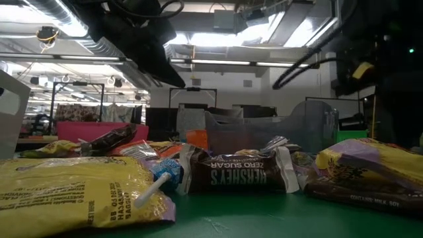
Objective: Sort candy
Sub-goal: Put the blue lollipop into the blue bin
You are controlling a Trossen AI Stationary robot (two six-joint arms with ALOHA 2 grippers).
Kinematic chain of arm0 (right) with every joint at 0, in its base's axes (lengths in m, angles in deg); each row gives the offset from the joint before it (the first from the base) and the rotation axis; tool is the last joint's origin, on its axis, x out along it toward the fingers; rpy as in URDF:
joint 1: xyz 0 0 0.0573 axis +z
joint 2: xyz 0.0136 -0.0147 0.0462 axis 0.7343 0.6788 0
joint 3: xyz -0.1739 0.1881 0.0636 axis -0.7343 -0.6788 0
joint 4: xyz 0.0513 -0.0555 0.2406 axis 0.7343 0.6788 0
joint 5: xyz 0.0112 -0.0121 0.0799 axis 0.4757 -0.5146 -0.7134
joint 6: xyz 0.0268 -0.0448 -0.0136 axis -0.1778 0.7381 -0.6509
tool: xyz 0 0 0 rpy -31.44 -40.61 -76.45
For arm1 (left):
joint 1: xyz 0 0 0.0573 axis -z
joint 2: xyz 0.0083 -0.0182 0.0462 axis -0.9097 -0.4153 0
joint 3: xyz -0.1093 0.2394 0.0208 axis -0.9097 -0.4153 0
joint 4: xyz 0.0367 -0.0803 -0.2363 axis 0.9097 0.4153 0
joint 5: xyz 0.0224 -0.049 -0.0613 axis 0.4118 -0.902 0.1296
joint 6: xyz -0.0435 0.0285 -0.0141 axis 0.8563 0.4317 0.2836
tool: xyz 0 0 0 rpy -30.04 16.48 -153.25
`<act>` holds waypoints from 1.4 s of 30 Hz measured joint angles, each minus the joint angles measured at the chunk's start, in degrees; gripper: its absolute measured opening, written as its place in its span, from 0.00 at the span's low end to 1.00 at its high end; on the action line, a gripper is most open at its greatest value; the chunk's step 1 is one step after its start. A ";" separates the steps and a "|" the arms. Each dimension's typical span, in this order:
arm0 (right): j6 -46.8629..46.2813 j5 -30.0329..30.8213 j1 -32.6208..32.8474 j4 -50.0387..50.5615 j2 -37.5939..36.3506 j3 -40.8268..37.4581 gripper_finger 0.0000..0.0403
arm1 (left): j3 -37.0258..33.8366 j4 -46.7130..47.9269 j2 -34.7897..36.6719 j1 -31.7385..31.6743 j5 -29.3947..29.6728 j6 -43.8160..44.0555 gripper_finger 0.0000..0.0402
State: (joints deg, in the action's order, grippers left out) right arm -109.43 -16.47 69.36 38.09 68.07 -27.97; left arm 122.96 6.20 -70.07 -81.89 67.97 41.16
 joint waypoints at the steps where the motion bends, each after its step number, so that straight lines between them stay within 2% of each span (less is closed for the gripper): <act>1: 0.08 0.54 0.00 1.48 -0.08 1.03 0.02 | 0.00 0.00 0.00 0.00 0.38 0.00 0.29; 5: 3.43 2.34 -0.02 9.53 -0.06 6.03 0.01 | 0.02 -0.01 0.00 0.00 1.88 -0.02 0.29; 10: 12.37 9.13 -1.82 16.35 -0.11 13.88 0.01 | 0.02 -0.01 0.00 0.00 3.39 -0.01 0.29; 14: 24.66 17.88 -6.62 16.39 -0.14 18.35 0.01 | 0.02 -0.05 0.00 0.00 3.41 -0.02 0.29; 19: 42.55 23.71 -16.38 10.36 -0.17 19.83 0.01 | 0.04 -0.10 0.00 -0.04 3.41 -0.05 0.29; 27: 63.65 24.14 -30.04 -1.40 0.07 19.83 0.02 | 0.04 -0.10 0.00 -0.04 3.45 0.00 0.29; 32: 64.82 23.51 -35.40 -4.24 0.07 19.83 0.02 | 0.04 -0.08 0.00 -0.04 3.44 0.04 0.29; 42: 66.00 20.08 -41.12 -5.56 0.07 19.83 0.02 | 0.04 -0.05 0.00 -0.04 3.43 0.48 0.29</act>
State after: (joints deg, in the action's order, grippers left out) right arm -43.43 3.61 28.24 32.53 68.14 -8.14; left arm 123.00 6.14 -70.07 -81.93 71.40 41.64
